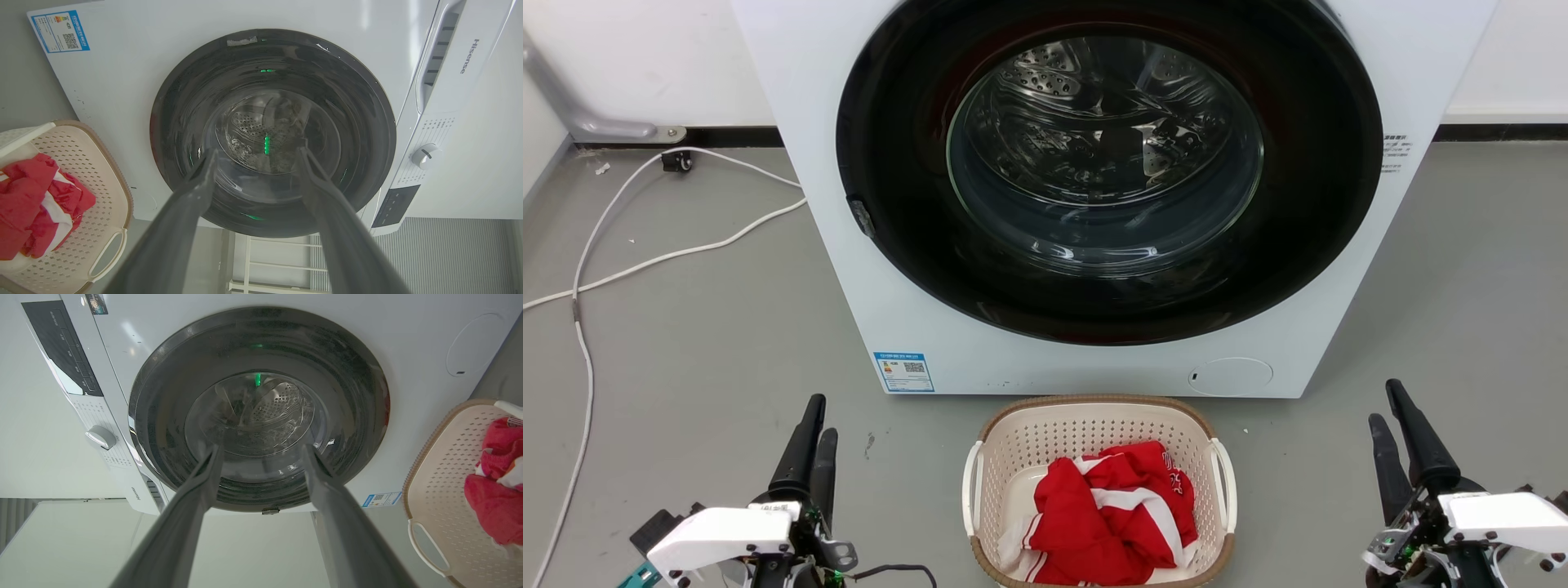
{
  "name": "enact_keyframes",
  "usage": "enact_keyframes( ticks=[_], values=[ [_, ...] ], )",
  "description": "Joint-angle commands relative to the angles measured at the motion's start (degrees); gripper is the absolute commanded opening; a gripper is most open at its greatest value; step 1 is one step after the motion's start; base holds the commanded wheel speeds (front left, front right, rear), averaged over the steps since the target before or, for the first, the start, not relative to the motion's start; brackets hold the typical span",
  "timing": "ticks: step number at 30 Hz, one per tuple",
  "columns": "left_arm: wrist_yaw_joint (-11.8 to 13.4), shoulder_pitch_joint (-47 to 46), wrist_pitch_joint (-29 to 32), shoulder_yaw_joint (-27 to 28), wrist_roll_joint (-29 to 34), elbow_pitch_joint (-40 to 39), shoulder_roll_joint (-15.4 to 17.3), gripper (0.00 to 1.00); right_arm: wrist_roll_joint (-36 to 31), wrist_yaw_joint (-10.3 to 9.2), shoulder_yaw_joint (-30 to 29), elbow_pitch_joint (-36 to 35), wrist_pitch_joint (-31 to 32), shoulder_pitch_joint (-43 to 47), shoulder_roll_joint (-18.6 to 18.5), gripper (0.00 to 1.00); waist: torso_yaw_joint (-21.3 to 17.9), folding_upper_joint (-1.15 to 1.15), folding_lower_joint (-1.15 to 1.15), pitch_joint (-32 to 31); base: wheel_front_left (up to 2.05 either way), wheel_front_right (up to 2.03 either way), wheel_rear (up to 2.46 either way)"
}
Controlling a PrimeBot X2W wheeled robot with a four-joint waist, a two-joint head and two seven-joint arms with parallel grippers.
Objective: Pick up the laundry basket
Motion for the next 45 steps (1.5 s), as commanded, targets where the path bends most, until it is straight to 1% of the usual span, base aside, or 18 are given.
enact_keyframes(
  ticks=[1, 5, 16, 27, 45],
  values=[
    [-0.01, -1.13, -0.7, -0.38, 1.02, -1.49, 0.41, 1.0, -1.26, 0.0, 0.33, -1.44, -0.54, -0.74, -0.1, 1.0, 0.01, 0.0, 0.0, -0.01, 0.0, 0.0, 0.0],
    [-0.01, -1.29, -1.87, -1.02, 5.34, -2.19, 0.97, 1.0, -5.91, 0.0, 0.62, -2.03, -1.61, -0.47, -0.08, 1.0, 0.02, 0.0, 0.0, -0.02, 0.0, 0.0, 0.0],
    [-0.01, -1.52, -4.53, -1.53, 19.56, -4.01, 0.53, 1.0, -25.26, 0.0, 0.63, -3.78, -4.2, 0.15, -0.02, 1.0, 0.09, 0.0, 0.0, -0.11, 0.0, 0.0, 0.0],
    [0.2, -2.18, -6.91, -3.31, 34.16, -5.7, 1.5, 1.0, -41.18, 0.01, 0.79, -6.47, -4.97, 0.37, 0.03, 1.0, 0.03, 0.0, 0.0, 0.1, 0.0, 0.0, 0.0],
    [0.44, -3.34, -10.25, -5.69, 50.13, -4.24, 2.95, 1.0, -58.59, 0.01, 2.17, -8.19, -5.36, 1.02, 0.11, 1.0, -0.11, 0.0, 0.0, 0.21, 0.0, 0.0, 0.0]
  ],
)
